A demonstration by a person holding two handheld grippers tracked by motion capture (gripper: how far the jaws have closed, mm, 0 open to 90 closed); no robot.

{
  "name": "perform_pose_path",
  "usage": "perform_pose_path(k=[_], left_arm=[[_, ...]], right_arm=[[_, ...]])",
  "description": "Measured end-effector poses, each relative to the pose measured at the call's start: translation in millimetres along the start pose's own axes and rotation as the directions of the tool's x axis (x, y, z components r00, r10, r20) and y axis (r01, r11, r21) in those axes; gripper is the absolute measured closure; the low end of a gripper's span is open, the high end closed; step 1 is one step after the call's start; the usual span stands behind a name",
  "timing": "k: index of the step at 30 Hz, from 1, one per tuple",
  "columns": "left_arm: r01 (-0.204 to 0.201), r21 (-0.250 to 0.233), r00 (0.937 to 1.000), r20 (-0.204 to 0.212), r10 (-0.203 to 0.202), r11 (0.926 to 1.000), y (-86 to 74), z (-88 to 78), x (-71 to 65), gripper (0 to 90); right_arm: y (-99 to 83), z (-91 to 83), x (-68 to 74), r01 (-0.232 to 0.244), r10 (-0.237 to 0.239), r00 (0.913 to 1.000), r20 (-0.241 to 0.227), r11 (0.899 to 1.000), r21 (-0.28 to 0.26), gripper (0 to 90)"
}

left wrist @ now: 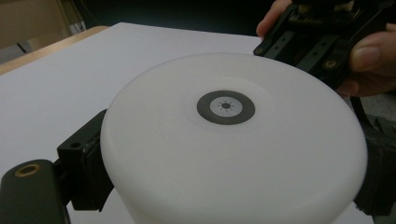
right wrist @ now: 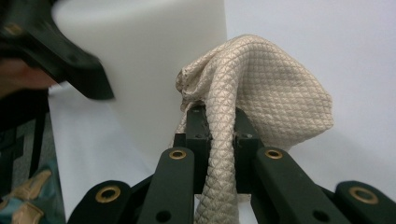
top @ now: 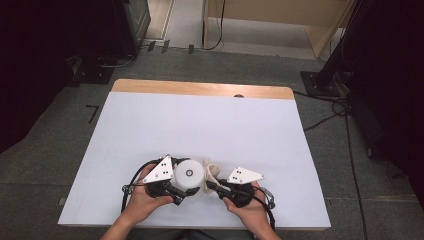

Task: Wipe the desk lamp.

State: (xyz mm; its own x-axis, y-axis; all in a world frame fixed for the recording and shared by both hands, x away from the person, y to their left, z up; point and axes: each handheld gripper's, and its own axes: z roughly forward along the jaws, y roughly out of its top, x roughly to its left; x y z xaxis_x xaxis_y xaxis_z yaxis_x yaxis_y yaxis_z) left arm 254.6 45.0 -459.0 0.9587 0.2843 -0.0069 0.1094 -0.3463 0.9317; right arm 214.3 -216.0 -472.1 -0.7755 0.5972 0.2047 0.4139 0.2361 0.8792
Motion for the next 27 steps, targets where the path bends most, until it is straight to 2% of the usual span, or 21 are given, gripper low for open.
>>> perform_pose_path(k=[1, 2, 3, 6, 11, 15, 17, 18, 19, 20, 21, 22, 23, 27], left_arm=[[0.001, 0.000, 1.0000, 0.000, -0.001, 1.0000, -0.1, 0.0, -0.3, 8.7], [0.000, -0.001, 1.0000, 0.000, 0.000, 1.0000, -0.1, 0.3, -0.7, 8.7], [0.000, -0.001, 1.0000, -0.002, 0.000, 1.0000, -0.1, 0.5, -1.2, 8.7], [-0.005, 0.000, 1.0000, -0.007, 0.005, 1.0000, -0.1, 1.3, -1.9, 8.7], [-0.005, 0.000, 1.0000, -0.008, 0.005, 1.0000, -0.2, 1.8, -2.2, 8.7], [0.002, -0.001, 1.0000, -0.009, -0.002, 1.0000, -0.2, 2.0, -2.1, 8.7], [0.004, -0.001, 0.9999, -0.009, -0.004, 1.0000, -0.2, 1.9, -2.1, 8.7], [0.004, -0.001, 0.9999, -0.009, -0.004, 1.0000, -0.2, 1.9, -2.1, 8.8], [0.000, 0.000, 1.0000, -0.010, 0.000, 1.0000, -0.3, 2.2, -2.3, 8.7], [0.000, 0.000, 1.0000, -0.010, 0.000, 1.0000, -0.3, 2.2, -2.3, 8.7], [-0.002, 0.002, 1.0000, -0.009, 0.002, 1.0000, -0.2, 2.3, -2.6, 8.7], [-0.002, 0.002, 1.0000, -0.009, 0.002, 1.0000, -0.2, 2.3, -2.6, 8.8], [-0.004, 0.002, 1.0000, -0.009, 0.004, 1.0000, -0.2, 2.4, -3.0, 8.8], [-0.004, 0.002, 1.0000, -0.008, 0.004, 1.0000, -0.3, 2.4, -2.8, 8.7]], right_arm=[[3.0, -2.7, 1.7, 0.001, -0.001, 1.0000, 0.000, 1.000, -0.016, 82.2], [9.1, -8.2, 5.1, 0.016, -0.017, 0.9999, -0.001, 0.998, -0.053, 82.3], [9.1, -8.2, 5.1, 0.016, -0.017, 0.9999, -0.001, 0.998, -0.053, 82.3], [19.0, -18.2, 11.1, 0.042, -0.041, 0.9991, 0.007, 0.993, -0.110, 82.3], [20.4, -20.1, 11.6, 0.034, -0.034, 0.9994, -0.003, 0.993, -0.113, 82.3], [13.5, -13.2, 6.1, 0.015, -0.016, 0.9999, -0.004, 0.997, -0.072, 82.3], [6.0, -5.7, 0.8, -0.002, 0.002, 1.0000, -0.009, 1.000, -0.025, 82.3], [6.0, -5.7, 0.8, -0.002, 0.002, 1.0000, -0.009, 1.000, -0.025, 82.3], [0.8, -0.4, -2.8, -0.021, 0.021, 0.9997, -0.010, 1.000, 0.008, 82.3], [0.8, -0.4, -2.8, -0.021, 0.021, 0.9997, -0.010, 1.000, 0.008, 82.3], [-4.7, 4.5, -5.8, -0.038, 0.038, 0.9993, -0.006, 0.998, 0.041, 82.3], [-4.7, 4.5, -5.8, -0.038, 0.038, 0.9993, -0.006, 0.998, 0.041, 82.3], [-9.7, 10.1, -8.3, -0.051, 0.051, 0.9987, -0.001, 0.995, 0.082, 82.3], [-12.9, 13.7, -11.1, -0.065, 0.066, 0.9978, -0.006, 0.992, 0.106, 82.2]])
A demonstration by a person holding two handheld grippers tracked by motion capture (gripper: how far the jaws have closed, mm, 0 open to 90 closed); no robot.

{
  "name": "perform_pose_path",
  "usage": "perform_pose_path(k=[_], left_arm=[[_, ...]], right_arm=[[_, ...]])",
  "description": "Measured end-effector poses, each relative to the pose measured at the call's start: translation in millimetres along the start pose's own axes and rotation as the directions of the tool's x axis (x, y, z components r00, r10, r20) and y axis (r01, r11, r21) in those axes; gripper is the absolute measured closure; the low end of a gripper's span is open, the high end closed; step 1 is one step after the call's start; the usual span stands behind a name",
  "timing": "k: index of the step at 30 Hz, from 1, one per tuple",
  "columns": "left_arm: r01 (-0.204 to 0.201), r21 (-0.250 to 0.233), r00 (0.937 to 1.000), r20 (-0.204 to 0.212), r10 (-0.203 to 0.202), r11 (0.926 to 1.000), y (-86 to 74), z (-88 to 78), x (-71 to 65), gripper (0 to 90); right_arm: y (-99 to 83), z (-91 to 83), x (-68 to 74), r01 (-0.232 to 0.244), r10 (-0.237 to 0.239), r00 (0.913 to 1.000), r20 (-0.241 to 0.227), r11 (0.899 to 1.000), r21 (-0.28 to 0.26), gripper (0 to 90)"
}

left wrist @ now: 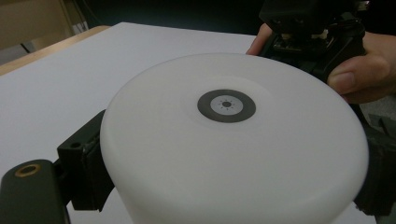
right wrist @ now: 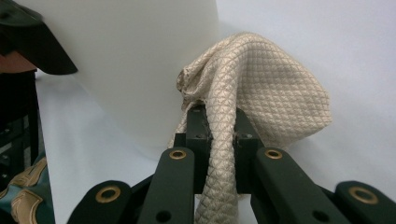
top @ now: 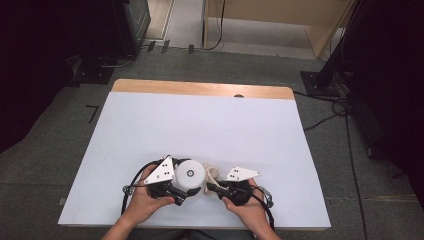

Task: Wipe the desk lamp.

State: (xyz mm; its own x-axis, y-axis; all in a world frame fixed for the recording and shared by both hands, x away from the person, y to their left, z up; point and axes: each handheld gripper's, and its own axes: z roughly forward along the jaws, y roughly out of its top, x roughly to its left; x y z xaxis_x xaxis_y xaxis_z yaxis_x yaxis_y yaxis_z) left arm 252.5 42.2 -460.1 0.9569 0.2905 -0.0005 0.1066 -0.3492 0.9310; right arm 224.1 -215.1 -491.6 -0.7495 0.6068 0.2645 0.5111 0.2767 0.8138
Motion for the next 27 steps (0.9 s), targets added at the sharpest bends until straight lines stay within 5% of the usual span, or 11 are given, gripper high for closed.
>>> perform_pose_path(k=[7, 15, 20, 27], left_arm=[[0.007, -0.002, 1.0000, -0.002, -0.007, 1.0000, -0.3, -0.4, 0.4, 8.7], [0.002, -0.005, 1.0000, -0.005, -0.002, 1.0000, -0.8, 0.3, -0.9, 8.7], [0.000, -0.004, 1.0000, -0.009, 0.000, 1.0000, -0.8, 0.3, -1.4, 8.7], [0.003, -0.009, 0.9998, -0.019, -0.003, 1.0000, -1.2, 0.5, -2.2, 8.7]], right_arm=[[4.5, -5.1, 5.1, 0.029, -0.029, 0.9995, 0.015, 0.999, -0.021, 82.3], [24.8, -34.2, 22.1, 0.095, -0.093, 0.9955, 0.018, 0.978, -0.188, 82.1], [23.3, -32.2, 20.7, 0.093, -0.092, 0.9957, 0.012, 0.981, -0.173, 81.9], [12.0, -16.1, 10.9, 0.045, -0.046, 0.9989, -0.004, 0.998, -0.049, 81.6]])
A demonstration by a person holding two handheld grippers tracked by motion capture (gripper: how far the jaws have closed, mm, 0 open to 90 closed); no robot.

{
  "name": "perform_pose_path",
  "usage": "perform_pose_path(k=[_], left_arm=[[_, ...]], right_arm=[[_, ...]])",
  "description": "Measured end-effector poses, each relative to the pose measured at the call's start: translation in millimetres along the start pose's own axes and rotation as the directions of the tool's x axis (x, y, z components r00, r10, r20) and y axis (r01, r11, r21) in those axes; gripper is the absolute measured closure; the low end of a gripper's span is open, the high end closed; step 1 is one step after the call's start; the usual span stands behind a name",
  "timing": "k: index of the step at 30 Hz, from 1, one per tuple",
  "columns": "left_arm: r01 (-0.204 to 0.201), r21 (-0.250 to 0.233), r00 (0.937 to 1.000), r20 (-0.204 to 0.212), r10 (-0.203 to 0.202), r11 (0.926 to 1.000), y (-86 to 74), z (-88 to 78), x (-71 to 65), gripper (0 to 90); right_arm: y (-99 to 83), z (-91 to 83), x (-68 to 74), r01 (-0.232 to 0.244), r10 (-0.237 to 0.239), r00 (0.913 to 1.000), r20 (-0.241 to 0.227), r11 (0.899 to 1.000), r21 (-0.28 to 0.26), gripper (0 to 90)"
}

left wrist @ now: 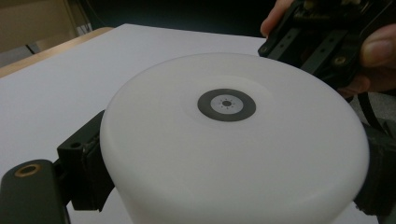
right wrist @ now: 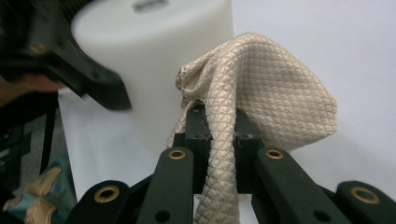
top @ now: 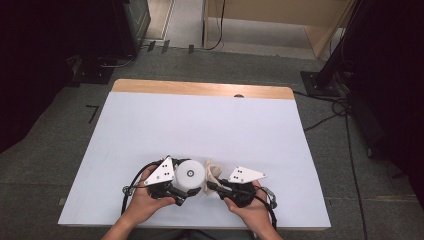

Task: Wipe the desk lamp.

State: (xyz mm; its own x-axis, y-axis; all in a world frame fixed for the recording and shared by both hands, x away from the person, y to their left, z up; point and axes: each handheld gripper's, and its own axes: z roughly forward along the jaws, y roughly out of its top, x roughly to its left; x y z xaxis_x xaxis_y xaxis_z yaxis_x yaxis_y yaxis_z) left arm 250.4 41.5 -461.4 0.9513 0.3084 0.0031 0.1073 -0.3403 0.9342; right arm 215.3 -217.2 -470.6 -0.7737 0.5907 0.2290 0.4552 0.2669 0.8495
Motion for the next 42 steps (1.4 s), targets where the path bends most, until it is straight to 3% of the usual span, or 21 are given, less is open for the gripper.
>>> perform_pose_path(k=[1, 6, 8, 14, 17, 18, 19, 20, 22, 26, 27, 28, 30, 31, 32, 36, 40, 42], left_arm=[[0.000, 0.000, 1.0000, -0.004, 0.000, 1.0000, 0.0, 0.0, -0.6, 8.7], [0.019, 0.010, 0.9992, -0.037, -0.019, 0.9998, 1.4, -1.5, -2.9, 8.5], [0.043, 0.028, 0.9957, -0.083, -0.041, 0.9987, 1.8, -3.3, -4.2, 4.2], [0.054, 0.021, 0.9913, -0.121, -0.051, 0.9983, 6.4, -8.3, -9.2, 0.0], [0.075, 0.010, 0.9854, -0.154, -0.073, 0.9971, 11.3, -9.8, -14.1, 0.0], [0.087, 0.019, 0.9822, -0.169, -0.083, 0.9960, 12.0, -9.7, -15.0, 0.0], [0.141, 0.042, 0.9739, -0.186, -0.131, 0.9892, 12.4, -8.1, -16.0, 0.0], [0.141, 0.042, 0.9739, -0.186, -0.131, 0.9892, 12.4, -8.1, -16.0, 0.0], [0.186, 0.041, 0.9658, -0.191, -0.175, 0.9817, 12.6, -7.9, -16.9, 0.0], [0.182, 0.051, 0.9555, -0.244, -0.165, 0.9819, 14.0, -5.2, -25.4, 0.0], [0.187, 0.054, 0.9464, -0.277, -0.166, 0.9808, 13.5, -2.3, -29.9, 0.0], [0.187, 0.054, 0.9464, -0.277, -0.166, 0.9808, 13.5, -2.3, -29.9, 0.0], [0.193, 0.066, 0.9331, -0.321, -0.162, 0.9790, 12.7, 0.7, -34.0, 0.0], [0.194, 0.071, 0.9200, -0.359, -0.157, 0.9784, 11.8, 2.1, -37.4, 0.0], [0.189, 0.070, 0.9174, -0.368, -0.151, 0.9794, 11.5, 1.7, -38.2, 0.3], [0.176, 0.054, 0.9200, -0.364, -0.145, 0.9829, 12.1, -1.2, -39.3, 8.2], [0.174, 0.056, 0.9236, -0.356, -0.143, 0.9831, 12.0, -1.5, -38.6, 8.5], [0.158, 0.074, 0.9290, -0.349, -0.123, 0.9846, 13.2, -1.1, -37.5, 8.6]], right_arm=[[-3.6, 4.4, -3.1, -0.012, 0.012, 0.9999, 0.000, 1.000, 0.028, 81.6], [-5.1, 5.7, -4.7, -0.013, 0.013, 0.9999, 0.003, 0.999, 0.031, 81.6], [-4.6, 4.5, -5.7, -0.009, 0.009, 0.9999, 0.011, 1.000, 0.020, 81.5], [-5.4, 2.4, -9.4, -0.018, 0.018, 0.9995, 0.025, 1.000, 0.012, 81.5], [-5.4, 1.1, -11.1, -0.023, 0.023, 0.9993, 0.029, 1.000, 0.009, 81.5], [-5.4, 0.7, -11.6, -0.025, 0.025, 0.9993, 0.030, 1.000, 0.008, 81.5], [-5.3, -0.4, -12.7, -0.026, 0.025, 0.9991, 0.035, 1.000, 0.003, 81.5], [-5.3, -0.4, -12.7, -0.026, 0.025, 0.9991, 0.035, 1.000, 0.003, 81.5], [-4.9, -1.7, -14.0, -0.024, 0.024, 0.9990, 0.038, 1.000, -0.003, 81.5], [-4.4, -5.3, -17.2, -0.034, 0.035, 0.9979, 0.055, 0.999, -0.018, 81.5], [-4.5, -5.5, -18.0, -0.034, 0.035, 0.9978, 0.057, 0.999, -0.020, 81.5], [-4.5, -5.5, -18.0, -0.034, 0.035, 0.9978, 0.057, 0.999, -0.020, 81.5], [-4.8, -5.6, -18.8, -0.035, 0.036, 0.9974, 0.062, 0.999, -0.020, 81.5], [-5.0, -5.7, -19.3, -0.033, 0.034, 0.9973, 0.065, 0.999, -0.019, 81.5], [-5.1, -5.9, -19.5, -0.032, 0.033, 0.9972, 0.067, 0.999, -0.020, 81.5], [-5.0, -6.9, -20.6, -0.027, 0.029, 0.9969, 0.073, 0.999, -0.023, 81.5], [-5.3, -7.7, -21.4, -0.036, 0.037, 0.9966, 0.073, 0.999, -0.020, 81.5], [-5.2, -7.8, -21.5, -0.032, 0.033, 0.9968, 0.073, 0.999, -0.023, 81.6]])
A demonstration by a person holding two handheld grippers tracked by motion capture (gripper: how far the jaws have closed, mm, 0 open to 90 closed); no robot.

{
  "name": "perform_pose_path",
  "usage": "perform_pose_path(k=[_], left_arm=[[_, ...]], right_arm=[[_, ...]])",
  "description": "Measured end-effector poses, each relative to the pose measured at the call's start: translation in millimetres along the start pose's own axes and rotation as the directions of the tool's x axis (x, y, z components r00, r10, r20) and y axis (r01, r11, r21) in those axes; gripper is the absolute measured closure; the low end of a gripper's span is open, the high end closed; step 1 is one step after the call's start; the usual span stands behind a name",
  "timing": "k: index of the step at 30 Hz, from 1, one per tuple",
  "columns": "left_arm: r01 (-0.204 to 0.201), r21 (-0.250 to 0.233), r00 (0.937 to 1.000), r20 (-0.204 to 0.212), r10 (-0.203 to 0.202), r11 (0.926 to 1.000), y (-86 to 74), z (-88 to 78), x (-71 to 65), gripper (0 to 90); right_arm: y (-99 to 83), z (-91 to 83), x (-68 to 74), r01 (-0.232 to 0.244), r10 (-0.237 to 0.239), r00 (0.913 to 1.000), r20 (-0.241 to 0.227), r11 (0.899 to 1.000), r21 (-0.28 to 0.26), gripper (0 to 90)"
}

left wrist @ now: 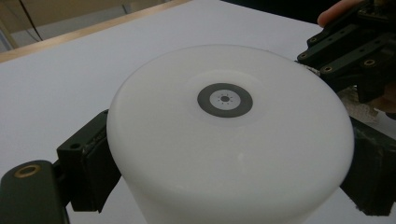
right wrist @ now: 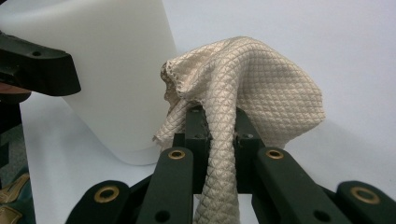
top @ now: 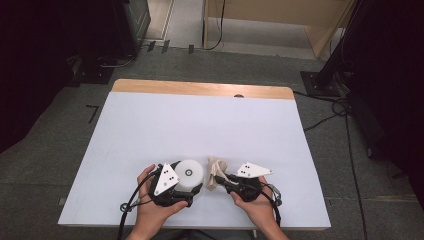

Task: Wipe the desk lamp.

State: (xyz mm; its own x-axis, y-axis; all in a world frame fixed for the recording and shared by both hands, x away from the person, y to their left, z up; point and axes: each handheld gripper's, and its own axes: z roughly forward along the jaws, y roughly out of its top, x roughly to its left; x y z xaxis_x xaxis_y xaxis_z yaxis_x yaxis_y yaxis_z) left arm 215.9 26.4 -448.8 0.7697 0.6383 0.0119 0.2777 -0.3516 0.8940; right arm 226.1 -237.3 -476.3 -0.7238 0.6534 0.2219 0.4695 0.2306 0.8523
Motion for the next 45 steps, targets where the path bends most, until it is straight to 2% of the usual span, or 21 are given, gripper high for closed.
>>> perform_pose_path(k=[5, 7, 8, 9, 10, 11, 15, 16, 17, 18, 20, 21, 22, 28, 33, 35, 38, 45], left_arm=[[-0.004, -0.006, 0.9998, 0.020, 0.004, 1.0000, 1.3, -0.2, 6.1, 8.8], [-0.013, -0.022, 0.9995, 0.028, 0.014, 0.9997, 3.2, -1.8, 11.0, 8.8], [-0.022, -0.045, 0.9981, 0.056, 0.024, 0.9988, 5.2, -4.0, 16.2, 8.8], [-0.022, -0.045, 0.9981, 0.056, 0.024, 0.9988, 5.2, -4.0, 16.2, 8.9], [-0.033, -0.066, 0.9940, 0.102, 0.039, 0.9973, 6.7, -4.9, 21.4, 8.8], [-0.033, -0.066, 0.9940, 0.102, 0.039, 0.9973, 6.7, -4.9, 21.4, 8.9], [-0.043, -0.091, 0.9790, 0.195, 0.061, 0.9949, 6.3, -4.1, 34.0, 8.9], [-0.049, -0.098, 0.9734, 0.218, 0.070, 0.9939, 5.5, -3.6, 37.2, 8.9], [-0.073, -0.104, 0.9615, 0.257, 0.097, 0.9919, 3.8, -3.2, 41.1, 8.8], [-0.073, -0.104, 0.9615, 0.257, 0.097, 0.9919, 3.8, -3.2, 41.1, 8.8], [-0.110, -0.109, 0.9521, 0.274, 0.136, 0.9880, 2.6, -2.1, 42.9, 8.8], [-0.131, -0.111, 0.9446, 0.288, 0.158, 0.9851, 1.5, 0.1, 44.3, 8.8], [-0.131, -0.111, 0.9446, 0.288, 0.158, 0.9851, 1.5, 0.1, 44.3, 8.8], [-0.161, -0.084, 0.9311, 0.318, 0.179, 0.9834, -1.6, 7.9, 46.1, 8.8], [-0.148, -0.082, 0.9314, 0.323, 0.167, 0.9855, -2.1, 10.1, 47.3, 8.8], [-0.145, -0.082, 0.9334, 0.319, 0.164, 0.9861, -2.2, 10.9, 46.8, 8.8], [-0.140, -0.083, 0.9339, 0.320, 0.160, 0.9866, -2.8, 11.4, 47.0, 8.8], [-0.130, -0.086, 0.9357, 0.319, 0.151, 0.9877, -3.3, 11.9, 46.9, 8.8]], right_arm=[[0.3, -0.7, 0.0, 0.001, -0.001, 1.0000, 0.003, 1.000, -0.005, 81.5], [0.4, -1.1, -0.7, 0.001, -0.001, 1.0000, 0.003, 1.000, -0.006, 81.6], [0.4, -1.0, -1.2, 0.001, -0.001, 1.0000, 0.004, 1.000, -0.008, 81.6], [0.4, -1.0, -1.2, 0.001, -0.001, 1.0000, 0.004, 1.000, -0.008, 81.6], [0.5, -0.8, -1.3, 0.001, -0.001, 1.0000, 0.005, 1.000, -0.007, 81.6], [0.5, -0.8, -1.3, 0.001, -0.001, 1.0000, 0.005, 1.000, -0.007, 81.6], [0.8, 0.0, 0.1, 0.007, -0.007, 1.0000, 0.005, 1.000, -0.012, 81.6], [0.8, 0.0, 0.1, 0.007, -0.007, 1.0000, 0.005, 1.000, -0.012, 81.6], [1.0, -0.1, 0.8, 0.009, -0.009, 0.9999, 0.005, 1.000, -0.014, 81.6], [1.0, -0.1, 0.8, 0.009, -0.009, 0.9999, 0.005, 1.000, -0.014, 81.6], [1.2, -0.2, 0.9, 0.013, -0.013, 0.9999, 0.005, 1.000, -0.016, 81.6], [1.3, -0.4, 1.2, 0.013, -0.012, 0.9999, 0.003, 1.000, -0.019, 81.6], [1.4, -0.5, 1.5, 0.011, -0.011, 0.9999, 0.001, 1.000, -0.020, 81.6], [2.7, -2.2, 4.1, 0.030, -0.031, 0.9993, -0.022, 0.999, -0.036, 81.6], [5.4, -2.7, 9.6, 0.045, -0.047, 0.9977, -0.048, 0.998, -0.053, 81.6], [8.0, -3.3, 12.6, 0.051, -0.055, 0.9969, -0.057, 0.997, -0.065, 81.6], [15.0, -6.3, 19.5, 0.071, -0.078, 0.9946, -0.067, 0.992, -0.100, 81.6], [24.2, -11.1, 30.9, 0.097, -0.109, 0.9909, -0.079, 0.985, -0.142, 81.6]])
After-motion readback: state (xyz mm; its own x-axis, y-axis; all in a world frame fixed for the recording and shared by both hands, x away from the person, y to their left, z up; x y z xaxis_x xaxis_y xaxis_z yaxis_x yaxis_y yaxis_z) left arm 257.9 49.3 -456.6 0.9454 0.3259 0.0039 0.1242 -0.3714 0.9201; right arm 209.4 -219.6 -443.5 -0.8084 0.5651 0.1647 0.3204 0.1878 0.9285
